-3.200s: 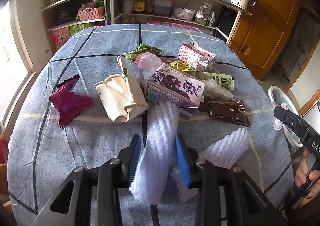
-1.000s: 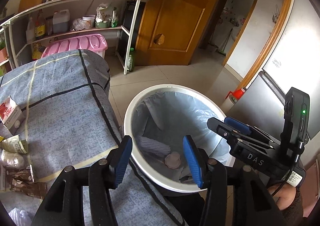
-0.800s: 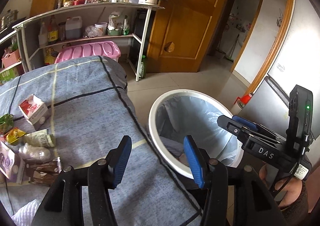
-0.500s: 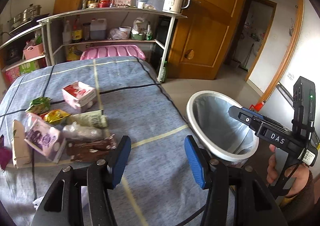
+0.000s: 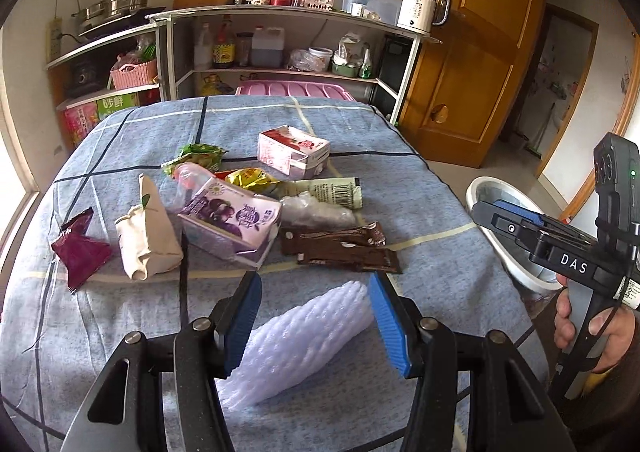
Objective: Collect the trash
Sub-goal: 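Return both tools to the table toward the second foam net and brown wrapper, then grasp the second white foam net with the left tool while the right tool grasps the brown wrapper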
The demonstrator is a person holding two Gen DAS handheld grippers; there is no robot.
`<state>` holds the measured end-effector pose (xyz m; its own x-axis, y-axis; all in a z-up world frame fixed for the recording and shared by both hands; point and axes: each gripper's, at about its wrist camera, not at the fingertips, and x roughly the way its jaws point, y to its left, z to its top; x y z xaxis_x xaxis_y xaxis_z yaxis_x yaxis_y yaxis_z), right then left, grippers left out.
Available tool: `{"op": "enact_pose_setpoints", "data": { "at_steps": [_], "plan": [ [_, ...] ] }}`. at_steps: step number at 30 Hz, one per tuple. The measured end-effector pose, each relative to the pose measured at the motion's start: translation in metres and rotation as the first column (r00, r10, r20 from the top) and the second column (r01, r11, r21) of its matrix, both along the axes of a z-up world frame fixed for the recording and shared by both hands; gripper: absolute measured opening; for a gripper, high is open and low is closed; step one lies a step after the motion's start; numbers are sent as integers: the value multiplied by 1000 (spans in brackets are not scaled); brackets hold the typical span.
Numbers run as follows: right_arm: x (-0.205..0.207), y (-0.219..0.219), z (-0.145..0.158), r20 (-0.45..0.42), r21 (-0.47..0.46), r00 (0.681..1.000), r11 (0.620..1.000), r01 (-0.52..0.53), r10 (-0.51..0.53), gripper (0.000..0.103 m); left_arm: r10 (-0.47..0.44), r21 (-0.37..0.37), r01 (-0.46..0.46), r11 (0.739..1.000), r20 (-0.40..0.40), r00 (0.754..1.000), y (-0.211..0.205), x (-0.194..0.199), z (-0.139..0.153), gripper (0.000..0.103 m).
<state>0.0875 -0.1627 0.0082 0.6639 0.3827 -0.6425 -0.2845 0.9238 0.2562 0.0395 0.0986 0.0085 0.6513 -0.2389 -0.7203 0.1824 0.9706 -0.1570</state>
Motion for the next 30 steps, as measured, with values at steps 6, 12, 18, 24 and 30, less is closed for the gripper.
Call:
{"op": "enact_pose_setpoints", "data": {
  "at_steps": [6,12,18,24,30],
  "plan": [
    [14,37,-17,-58,-33,991,992,-123,121,62,-16,50,19,999,-56,998,13,-1,-20,58],
    [23,65,-26,-70,-65,967,966,-251,247,62,-65,47,69,997,-83,994,11,4,-29,58],
    [25,86,-41,-118,-141,936,928,-346,331,62,-120,25,123,992,-97,988,9,-1,-35,58],
    [31,97,-53,-134,-180,923,908,-379,359,62,-137,24,140,990,-110,984,8,-1,-38,62],
    [32,96,-52,-132,-192,925,906,-377,357,55,-151,23,155,988,-120,981,5,-2,-40,62]
  ]
}}
